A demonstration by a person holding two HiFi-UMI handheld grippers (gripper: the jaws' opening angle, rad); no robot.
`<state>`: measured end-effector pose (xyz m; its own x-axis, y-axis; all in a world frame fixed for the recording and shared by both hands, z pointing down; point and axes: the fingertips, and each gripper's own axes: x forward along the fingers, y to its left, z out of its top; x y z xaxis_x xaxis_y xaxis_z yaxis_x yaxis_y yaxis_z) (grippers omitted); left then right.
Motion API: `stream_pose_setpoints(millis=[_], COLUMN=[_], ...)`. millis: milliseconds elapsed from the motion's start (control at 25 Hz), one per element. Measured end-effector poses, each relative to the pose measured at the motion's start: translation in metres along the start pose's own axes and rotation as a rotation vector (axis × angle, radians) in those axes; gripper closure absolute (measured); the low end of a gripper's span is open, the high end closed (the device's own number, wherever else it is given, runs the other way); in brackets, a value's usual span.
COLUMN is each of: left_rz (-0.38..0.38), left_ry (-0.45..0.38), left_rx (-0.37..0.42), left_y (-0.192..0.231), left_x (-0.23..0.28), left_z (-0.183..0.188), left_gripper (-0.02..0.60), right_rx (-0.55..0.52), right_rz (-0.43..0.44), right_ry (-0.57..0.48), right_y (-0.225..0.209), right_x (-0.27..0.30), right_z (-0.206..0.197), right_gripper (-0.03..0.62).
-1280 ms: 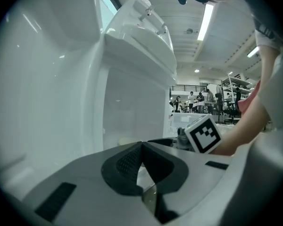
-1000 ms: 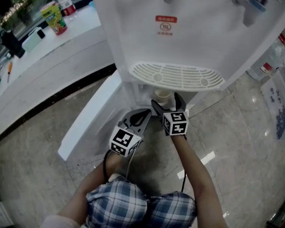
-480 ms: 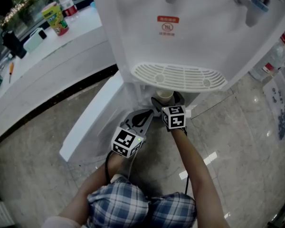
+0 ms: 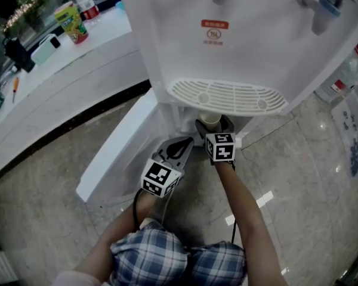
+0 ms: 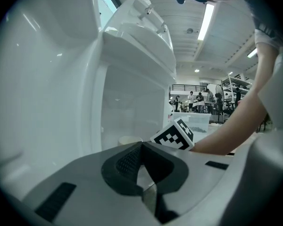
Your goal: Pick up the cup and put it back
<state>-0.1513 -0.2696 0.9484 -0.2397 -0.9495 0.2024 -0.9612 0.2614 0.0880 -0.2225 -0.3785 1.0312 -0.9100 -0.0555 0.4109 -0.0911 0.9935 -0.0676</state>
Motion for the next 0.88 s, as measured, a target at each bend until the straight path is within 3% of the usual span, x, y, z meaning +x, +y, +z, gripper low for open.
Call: stream_pose_setpoints(millis=[320,560,880], left_rz=[0.006,0.013,0.006], left_ry=[0.007,0.015,0.019], left_rx=[-0.005,-0.011,-0.001], left_y=[0.0,0.002,-0.002], left_x=[-0.004,-0.006,-0.006], left_z=[-0.002,-0.005,-0.004], left_gripper=[0.557,0.557,0.557], right_rx=[0.032,-0.099,-0.129], right_rz=[0.014,0.093,0.143], right_ry=[-0.033,-0.071,-0.164], right_y=[-0.001,0.023,0.048], right_x=[-0.033,-0.087,-0.186], right_z=[-0.003,0.014,0.039], right_gripper=[0.186,0.186,0.186])
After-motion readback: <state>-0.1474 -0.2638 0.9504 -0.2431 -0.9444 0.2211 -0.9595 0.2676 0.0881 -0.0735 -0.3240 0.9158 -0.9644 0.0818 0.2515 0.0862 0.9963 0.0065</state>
